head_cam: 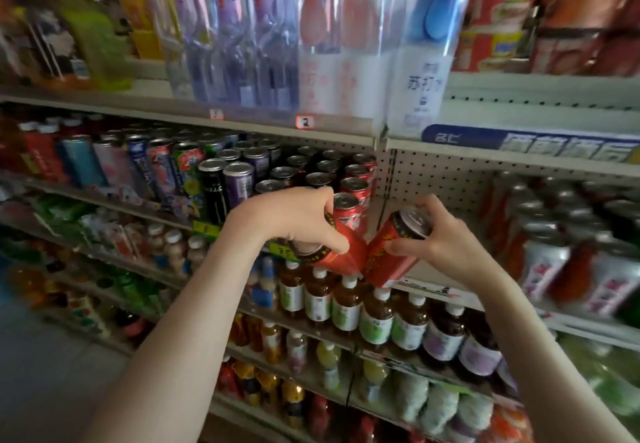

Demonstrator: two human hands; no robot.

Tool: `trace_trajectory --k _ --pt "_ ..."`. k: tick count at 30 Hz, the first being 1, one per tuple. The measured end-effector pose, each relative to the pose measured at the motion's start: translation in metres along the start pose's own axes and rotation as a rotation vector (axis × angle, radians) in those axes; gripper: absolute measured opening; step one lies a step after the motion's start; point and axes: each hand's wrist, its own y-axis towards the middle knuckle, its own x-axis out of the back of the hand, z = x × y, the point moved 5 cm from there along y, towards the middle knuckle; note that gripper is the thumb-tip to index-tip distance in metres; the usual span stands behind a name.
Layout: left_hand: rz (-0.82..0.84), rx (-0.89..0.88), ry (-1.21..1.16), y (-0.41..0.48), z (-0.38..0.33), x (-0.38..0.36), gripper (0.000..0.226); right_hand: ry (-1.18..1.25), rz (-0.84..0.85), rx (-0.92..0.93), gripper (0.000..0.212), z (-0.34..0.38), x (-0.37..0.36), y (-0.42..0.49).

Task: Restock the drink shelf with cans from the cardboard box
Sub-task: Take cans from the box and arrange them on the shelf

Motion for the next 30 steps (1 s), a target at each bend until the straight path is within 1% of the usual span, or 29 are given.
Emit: trace_trajectory --k 4,7,9,11,16,21,26,30 --pt "0.008 -0.098 0.029 0.040 -0.048 -0.005 0.051 -0.070 -0.133 -0.020 0.053 -0.026 0.043 0.002" --pt "-0.013 -0.136 0.055 0.067 -0.074 -0.008 0.050 -0.187 -0.159 -0.021 0.061 -0.042 0.062 0.010" --pt "-0.011 -0.155 0.082 0.081 -0.089 -0.011 0.047 -0.265 -0.150 -0.035 0.072 -0.051 0.069 0.017" --pt "-0.008 -0.164 0.111 0.093 -0.100 -0.016 0.049 -0.312 -0.130 -0.062 0.075 -0.059 0.072 0.025" --pt "0.047 -0.140 0.188 0.122 -0.110 -0.032 0.056 -0.353 -0.063 -0.128 0.072 -0.072 0.069 0.042" --pt "0.083 -0.131 0.193 0.147 -0.110 -0.039 0.052 -0.394 -0.002 -0.165 0.077 -0.074 0.061 0.058" --pt "0.066 -0.182 0.154 0.162 -0.109 -0.041 0.052 -0.424 -0.007 -0.220 0.075 -0.084 0.057 0.070" --pt "0.012 -0.242 0.084 0.165 -0.107 -0.044 0.042 -0.418 -0.034 -0.238 0.069 -0.086 0.056 0.082"
